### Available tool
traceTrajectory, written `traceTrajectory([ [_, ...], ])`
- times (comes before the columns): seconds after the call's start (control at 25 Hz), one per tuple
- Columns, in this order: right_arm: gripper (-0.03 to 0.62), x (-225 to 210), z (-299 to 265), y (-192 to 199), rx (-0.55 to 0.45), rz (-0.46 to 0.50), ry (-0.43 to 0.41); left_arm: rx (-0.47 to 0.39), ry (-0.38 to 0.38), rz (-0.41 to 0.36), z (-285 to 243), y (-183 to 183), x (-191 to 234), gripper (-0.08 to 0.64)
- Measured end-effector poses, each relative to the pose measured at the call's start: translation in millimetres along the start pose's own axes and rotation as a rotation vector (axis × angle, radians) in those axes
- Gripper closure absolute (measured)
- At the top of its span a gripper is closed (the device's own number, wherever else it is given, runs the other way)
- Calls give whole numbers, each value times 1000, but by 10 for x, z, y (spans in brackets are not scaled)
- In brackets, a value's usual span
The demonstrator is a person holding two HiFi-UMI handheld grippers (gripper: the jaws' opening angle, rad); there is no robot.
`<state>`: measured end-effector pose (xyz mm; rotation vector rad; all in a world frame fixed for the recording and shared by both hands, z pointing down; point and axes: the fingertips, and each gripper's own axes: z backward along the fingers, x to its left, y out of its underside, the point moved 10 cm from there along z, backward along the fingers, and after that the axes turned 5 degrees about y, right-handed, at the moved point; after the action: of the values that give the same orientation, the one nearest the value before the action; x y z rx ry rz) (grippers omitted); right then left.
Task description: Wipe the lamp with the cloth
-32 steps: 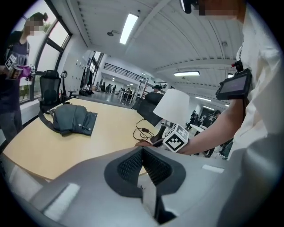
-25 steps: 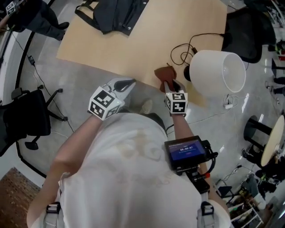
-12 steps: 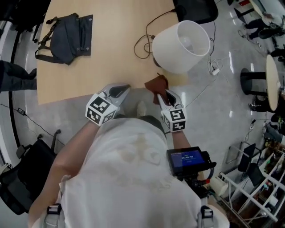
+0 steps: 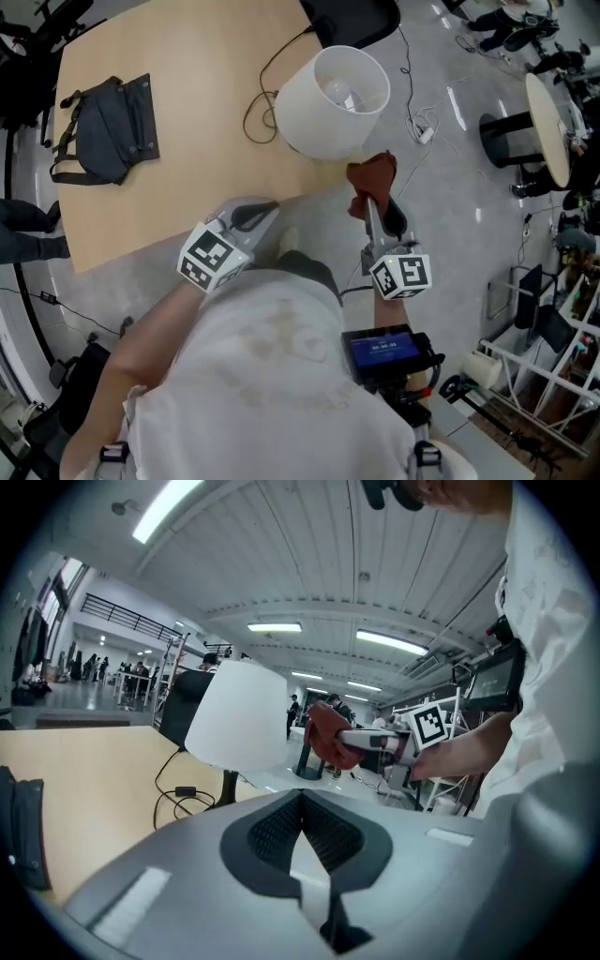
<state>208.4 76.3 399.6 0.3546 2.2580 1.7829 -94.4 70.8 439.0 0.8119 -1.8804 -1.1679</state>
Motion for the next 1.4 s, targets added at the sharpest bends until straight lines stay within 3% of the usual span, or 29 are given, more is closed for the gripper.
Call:
traceTrajectory([
  [0.24,477,-176,-267,-570,-143,32,-44,-55,-17,-30,-28,-332,-59,558],
  [0.48,476,-209,-573,-922,-219,92,-144,-45,-61,-43,-198,-496,-137,558],
  [0.8,472,-232,-797,-390,-76,46,-145,-35,-116,-52,-343,-554,-101,558],
  [1.08,472,-421,-850,268,101,-5,-143,-26,-115,-61,-483,-629,-124,558],
  [1.28,472,-554,-853,398,140,-24,-116,-45,-121,-81,-511,-732,-133,558],
  [1.4,472,-739,-815,225,94,-83,-82,-54,-121,-85,-545,-803,-124,558],
])
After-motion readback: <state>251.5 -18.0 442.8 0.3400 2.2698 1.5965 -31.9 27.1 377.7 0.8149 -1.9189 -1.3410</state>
